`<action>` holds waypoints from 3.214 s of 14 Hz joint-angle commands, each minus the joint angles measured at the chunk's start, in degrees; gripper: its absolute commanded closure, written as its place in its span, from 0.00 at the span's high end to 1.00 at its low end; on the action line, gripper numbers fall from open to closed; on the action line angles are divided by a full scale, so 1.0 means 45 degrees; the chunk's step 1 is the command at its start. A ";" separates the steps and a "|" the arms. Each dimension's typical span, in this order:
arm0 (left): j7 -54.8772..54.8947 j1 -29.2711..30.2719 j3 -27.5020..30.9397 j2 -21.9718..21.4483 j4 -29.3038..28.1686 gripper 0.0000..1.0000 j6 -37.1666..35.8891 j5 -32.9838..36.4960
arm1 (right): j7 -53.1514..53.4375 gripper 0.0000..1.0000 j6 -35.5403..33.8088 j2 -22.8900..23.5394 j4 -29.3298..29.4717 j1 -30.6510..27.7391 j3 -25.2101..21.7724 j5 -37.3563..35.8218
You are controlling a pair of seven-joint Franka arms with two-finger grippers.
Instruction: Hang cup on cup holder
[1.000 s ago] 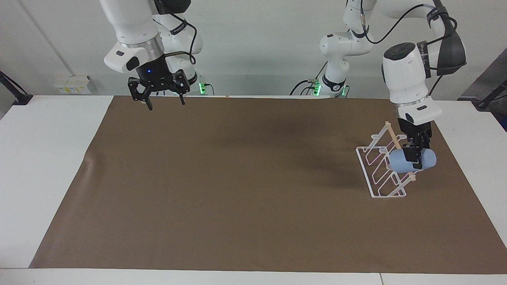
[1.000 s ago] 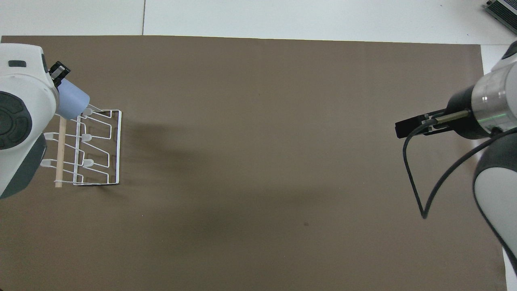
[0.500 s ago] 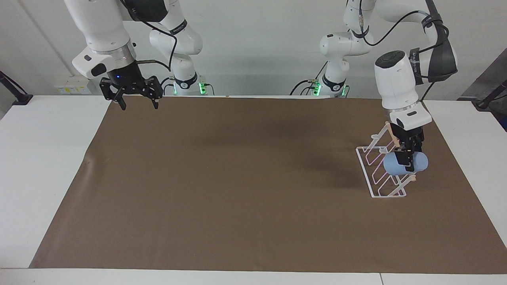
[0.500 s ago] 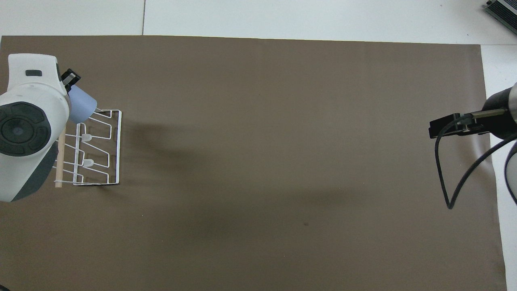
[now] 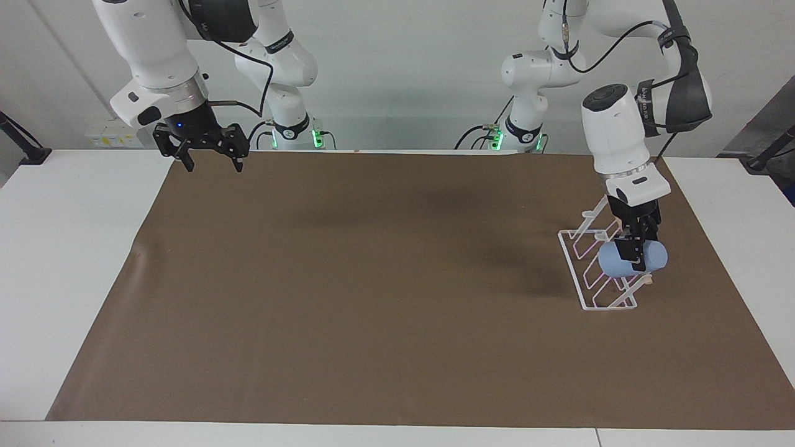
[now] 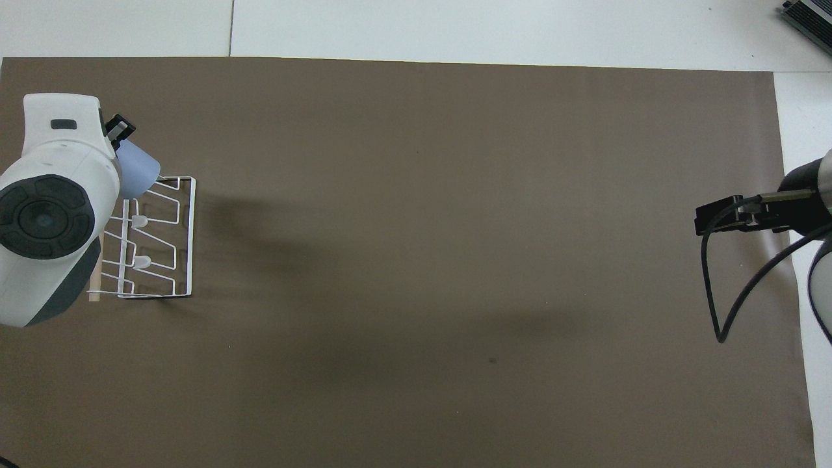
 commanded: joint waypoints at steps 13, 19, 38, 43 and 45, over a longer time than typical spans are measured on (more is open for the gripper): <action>-0.0327 0.0017 0.0026 -0.0172 -0.0754 1.00 0.0700 0.0418 | 0.0112 1.00 0.0935 -0.0416 -0.0719 -0.0280 -0.0654 -0.0034; 0.1056 -0.0061 -0.0188 -0.0288 0.0477 1.00 -0.0452 -0.1626 | 0.0131 1.00 0.0956 -0.0416 -0.0700 -0.0280 -0.0694 -0.0053; 1.7331 0.0444 0.0162 -0.1383 0.4065 1.00 -1.0606 -0.9926 | -0.0474 1.00 0.0917 -0.0416 -0.0719 -0.0495 -0.0713 0.0240; 1.7311 0.1208 0.0065 -0.0620 0.5831 1.00 -1.1199 -1.0422 | -0.0474 1.00 0.0839 -0.0416 -0.0719 -0.0495 -0.0713 0.0240; 1.7311 0.1208 0.0084 -0.0659 0.5599 1.00 -1.1022 -1.0421 | -0.0494 1.00 0.0761 -0.0416 -0.0719 -0.0495 -0.0713 0.0240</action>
